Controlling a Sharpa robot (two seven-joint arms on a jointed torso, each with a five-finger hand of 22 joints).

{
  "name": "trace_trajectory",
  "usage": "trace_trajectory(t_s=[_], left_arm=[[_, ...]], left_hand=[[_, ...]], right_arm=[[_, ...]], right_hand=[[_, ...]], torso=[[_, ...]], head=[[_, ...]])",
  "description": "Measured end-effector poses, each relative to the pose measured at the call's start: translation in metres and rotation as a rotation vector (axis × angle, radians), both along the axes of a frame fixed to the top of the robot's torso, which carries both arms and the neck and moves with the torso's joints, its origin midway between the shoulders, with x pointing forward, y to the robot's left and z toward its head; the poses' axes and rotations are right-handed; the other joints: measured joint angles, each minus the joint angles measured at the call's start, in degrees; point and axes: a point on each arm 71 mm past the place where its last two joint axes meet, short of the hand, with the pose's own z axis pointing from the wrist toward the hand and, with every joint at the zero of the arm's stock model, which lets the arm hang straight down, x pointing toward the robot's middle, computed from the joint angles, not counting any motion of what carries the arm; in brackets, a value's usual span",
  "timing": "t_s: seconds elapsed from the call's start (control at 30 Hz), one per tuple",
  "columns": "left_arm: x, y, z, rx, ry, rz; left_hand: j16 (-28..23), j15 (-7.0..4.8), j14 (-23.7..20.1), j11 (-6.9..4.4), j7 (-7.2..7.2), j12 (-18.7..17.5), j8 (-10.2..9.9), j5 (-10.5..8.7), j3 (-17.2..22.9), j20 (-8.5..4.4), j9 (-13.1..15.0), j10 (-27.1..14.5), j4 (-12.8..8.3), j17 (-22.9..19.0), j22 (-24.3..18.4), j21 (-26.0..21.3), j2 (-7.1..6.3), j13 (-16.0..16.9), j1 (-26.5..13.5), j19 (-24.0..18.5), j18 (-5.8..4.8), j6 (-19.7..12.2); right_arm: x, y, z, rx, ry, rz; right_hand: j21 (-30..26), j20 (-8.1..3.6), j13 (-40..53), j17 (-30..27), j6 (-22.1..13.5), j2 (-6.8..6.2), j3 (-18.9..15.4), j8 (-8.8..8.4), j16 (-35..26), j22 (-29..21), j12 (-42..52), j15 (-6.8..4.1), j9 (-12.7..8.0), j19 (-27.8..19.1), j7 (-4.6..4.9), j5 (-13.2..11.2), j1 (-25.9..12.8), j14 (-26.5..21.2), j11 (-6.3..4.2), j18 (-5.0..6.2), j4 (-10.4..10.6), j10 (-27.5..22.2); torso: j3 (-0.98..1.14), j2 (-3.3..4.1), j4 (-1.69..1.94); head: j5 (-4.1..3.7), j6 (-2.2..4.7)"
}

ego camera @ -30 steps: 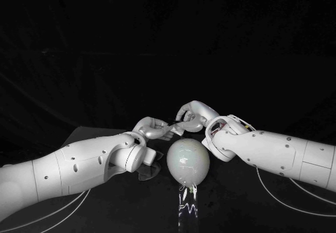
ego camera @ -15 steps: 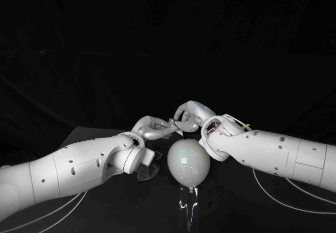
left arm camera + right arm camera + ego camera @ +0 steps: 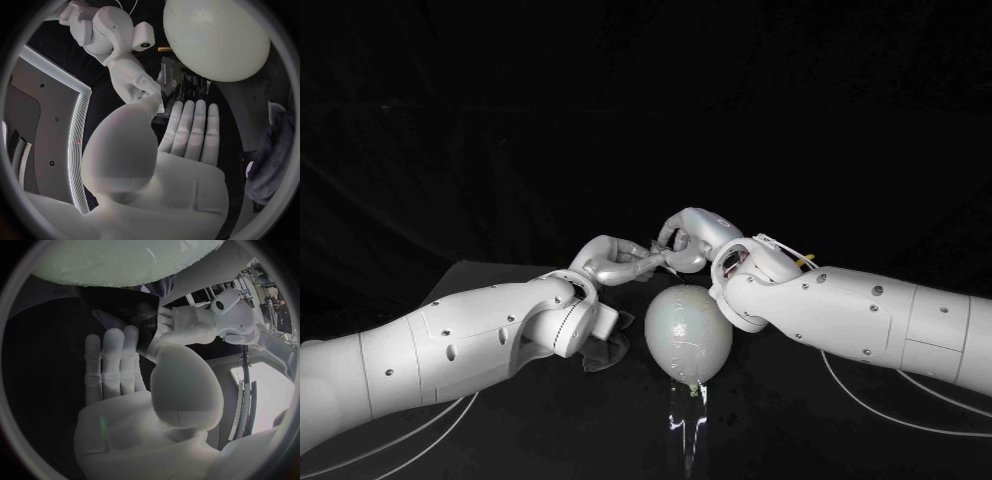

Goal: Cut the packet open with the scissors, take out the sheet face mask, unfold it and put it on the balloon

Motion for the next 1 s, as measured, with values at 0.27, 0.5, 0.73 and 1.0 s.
trace_trajectory(t_s=[0.27,0.5,0.73,1.0], left_arm=[[0.0016,0.0022,0.0016,-0.004,-0.001,0.024],[0.0023,0.0038,0.0006,-0.001,0.013,0.041],[0.0023,0.003,-0.0001,0.001,0.024,0.045],[0.0022,0.0022,-0.0005,0.005,0.031,0.045]], left_hand=[[0.9,-1.31,1.3,-1.49,-0.61,1.8,1.2,0.0,-0.4,-0.18,0.2,2.0,3.2,0.6,0.1,0.0,2.7,0.3,-2.3,0.6,-0.04,2.0],[1.6,-1.63,2.1,-2.01,-1.34,2.6,1.7,0.0,-0.1,-0.19,0.3,2.9,3.4,0.9,0.1,0.0,4.27,0.3,-2.5,1.5,-0.4,3.4],[2.0,-2.14,2.6,-2.84,-2.14,2.7,2.8,0.0,5.2,-0.39,0.7,3.7,-1.1,1.2,0.2,0.0,6.43,0.0,5.2,2.1,-0.12,4.2],[2.2,-2.24,3.3,-3.04,-2.04,3.0,4.1,-0.11,8.4,-0.6,1.4,4.9,-4.3,1.3,0.5,0.6,6.28,-0.1,7.7,2.7,0.27,4.7]], right_arm=[[-0.0033,0.0007,-0.001,-0.011,-0.008,0.006],[-0.0044,0.0003,-0.0007,-0.01,-0.015,0.007],[-0.0049,0.0007,-0.0008,-0.009,-0.015,0.009],[-0.0063,0.0023,-0.0009,-0.005,-0.013,0.017]], right_hand=[[0.0,0.0,0.0,-0.1,0.2,-0.01,0.0,0.16,0.0,0.1,0.0,0.02,0.0,0.0,-0.2,0.0,0.0,0.0,0.0,-0.3,0.0,0.0],[0.0,0.0,0.0,-0.1,0.2,-0.01,0.0,0.15,0.0,0.1,0.0,0.1,0.0,0.0,-0.21,0.0,0.0,0.1,0.0,-0.36,0.0,0.0],[0.0,0.01,0.0,-0.1,0.7,-0.02,0.0,-0.01,0.0,0.1,0.0,0.12,0.0,0.0,-0.74,0.0,0.0,0.1,0.09,-0.38,0.0,0.1],[0.0,0.01,0.1,-0.1,1.6,-0.18,-0.1,0.17,0.0,0.1,0.0,0.21,0.0,0.0,-1.57,0.0,-0.2,0.2,0.07,-0.39,-0.1,0.1]], torso=[[0.03,0.01,-0.03],[0.04,0.02,-0.01],[0.01,0.02,0.02],[0.01,0.02,0.03]], head=[[0.06,-0.03],[0.06,-0.1],[0.11,-0.11],[0.2,-0.25]])
